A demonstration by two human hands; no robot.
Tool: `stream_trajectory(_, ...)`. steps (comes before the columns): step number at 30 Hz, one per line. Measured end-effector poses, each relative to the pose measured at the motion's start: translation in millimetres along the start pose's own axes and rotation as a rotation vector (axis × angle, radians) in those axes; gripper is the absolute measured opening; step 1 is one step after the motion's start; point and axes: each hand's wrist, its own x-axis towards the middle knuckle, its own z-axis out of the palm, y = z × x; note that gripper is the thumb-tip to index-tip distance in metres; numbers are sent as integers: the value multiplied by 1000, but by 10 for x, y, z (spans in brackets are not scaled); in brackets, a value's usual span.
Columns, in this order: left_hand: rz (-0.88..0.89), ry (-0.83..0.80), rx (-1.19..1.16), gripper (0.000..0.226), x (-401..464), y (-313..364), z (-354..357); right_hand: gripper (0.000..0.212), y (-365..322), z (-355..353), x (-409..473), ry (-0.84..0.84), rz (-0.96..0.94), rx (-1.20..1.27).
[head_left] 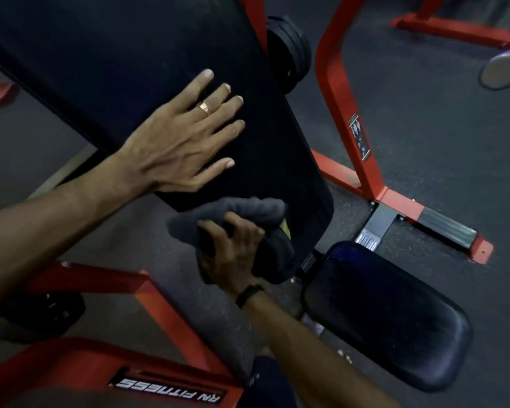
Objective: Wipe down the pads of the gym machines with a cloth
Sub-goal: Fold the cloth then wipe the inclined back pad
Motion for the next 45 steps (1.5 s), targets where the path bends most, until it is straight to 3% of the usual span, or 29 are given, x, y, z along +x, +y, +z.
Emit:
stream_trajectory(4, -18, -67, -17, 64, 35, 116, 38, 50, 169, 2, -80, 28, -32, -16)
stream_trajectory(7, 57, -111, 41, 71, 52, 229, 102, 68, 634, -110, -585, -56, 54, -129)
stream_trajectory(12, 66, -236, 104, 82, 75, 227, 89, 55, 983, -92, -1101, -85, 159, -203)
stream_trajectory(17, 79, -247, 91, 82, 101, 227, 87, 59, 1139, -87, -1361, -79, 233, -243)
stream_trajectory(21, 81, -247, 93, 82, 98, 232, 91, 65, 1238, -151, -1591, -103, 432, -165)
stream_trajectory(24, 78, -246, 77, 82, 105, 241, 98, 55, 1118, -205, -1426, -36, 726, -12)
stream_trajectory(29, 87, -223, 106, 81, 99, 260, 121, 63, 1614, -175, -238, 225, 1219, -26)
stream_trajectory(31, 84, -219, 75, 81, 106, 246, 116, 55, 1940, -254, 340, 228, 1323, -31)
stream_trajectory(33, 90, -209, 61, 82, 119, 239, 130, 50, 1920, -273, 728, 167, 1214, -81)
stream_trajectory(35, 81, -185, 49, 82, 124, 246, 152, 50, 1518, -192, 808, 225, 923, -90)
stream_trajectory(37, 81, -182, 40, 82, 131, 262, 146, 50, 969, -122, 476, 243, 728, -56)
stream_trajectory(39, 89, -190, 43, 81, 143, 266, 135, 45, 673, -168, -126, 135, 625, -22)
stream_trajectory(41, 88, -188, 50, 81, 140, 263, 135, 41, 808, -245, -676, 87, 701, 3)
stream_trajectory(43, 92, -184, 59, 80, 133, 266, 129, 41, 1119, -292, -722, 185, 961, 0)
stream_trajectory(45, 96, -185, 71, 81, 131, 260, 144, 34, 1691, -153, -473, 177, 1178, -172)
